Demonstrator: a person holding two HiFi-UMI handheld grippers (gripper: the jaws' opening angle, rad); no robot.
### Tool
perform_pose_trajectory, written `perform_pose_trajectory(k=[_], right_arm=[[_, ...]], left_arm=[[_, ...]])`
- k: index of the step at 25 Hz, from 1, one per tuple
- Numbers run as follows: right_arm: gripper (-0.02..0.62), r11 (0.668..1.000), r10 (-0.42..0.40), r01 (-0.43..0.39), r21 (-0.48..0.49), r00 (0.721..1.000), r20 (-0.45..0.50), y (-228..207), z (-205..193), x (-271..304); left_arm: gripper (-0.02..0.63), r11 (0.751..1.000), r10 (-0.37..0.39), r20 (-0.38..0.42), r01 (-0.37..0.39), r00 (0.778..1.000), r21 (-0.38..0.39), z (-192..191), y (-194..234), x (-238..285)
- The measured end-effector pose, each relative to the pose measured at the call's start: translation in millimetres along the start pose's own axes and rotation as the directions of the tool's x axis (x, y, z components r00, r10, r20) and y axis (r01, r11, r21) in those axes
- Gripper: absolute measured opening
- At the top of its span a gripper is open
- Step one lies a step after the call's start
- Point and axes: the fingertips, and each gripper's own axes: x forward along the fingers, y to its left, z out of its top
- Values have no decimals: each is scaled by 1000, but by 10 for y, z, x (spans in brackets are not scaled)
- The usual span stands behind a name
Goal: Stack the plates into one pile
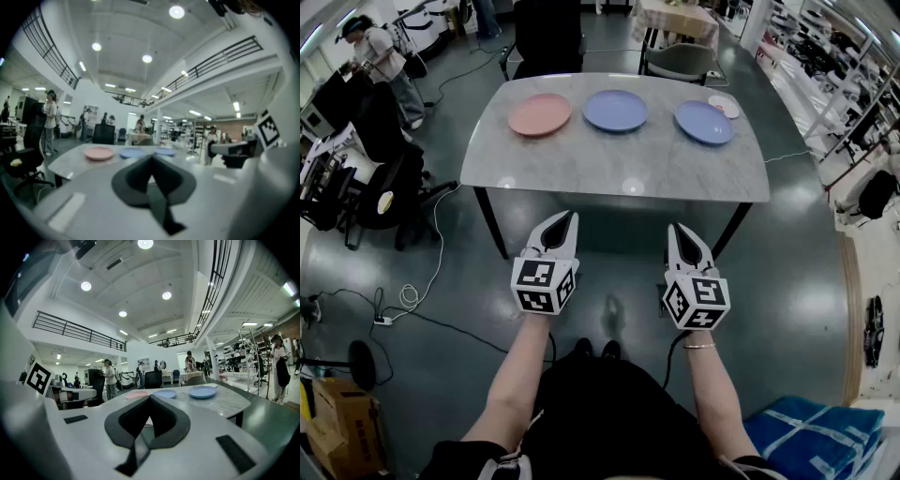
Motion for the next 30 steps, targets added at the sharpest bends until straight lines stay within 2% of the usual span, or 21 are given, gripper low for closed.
perform_pose_trajectory(k=[17,30], right_arm=[[5,999,3,-3,47,1000,13,-158,13,-125],[8,993,-13,10,115,1000,22,-443,20,-51]], left_arm=[[11,998,31,-30,-33,999,-45,-84,-101,-5],[92,996,52,-49,-55,997,-69,-138,-84,188]])
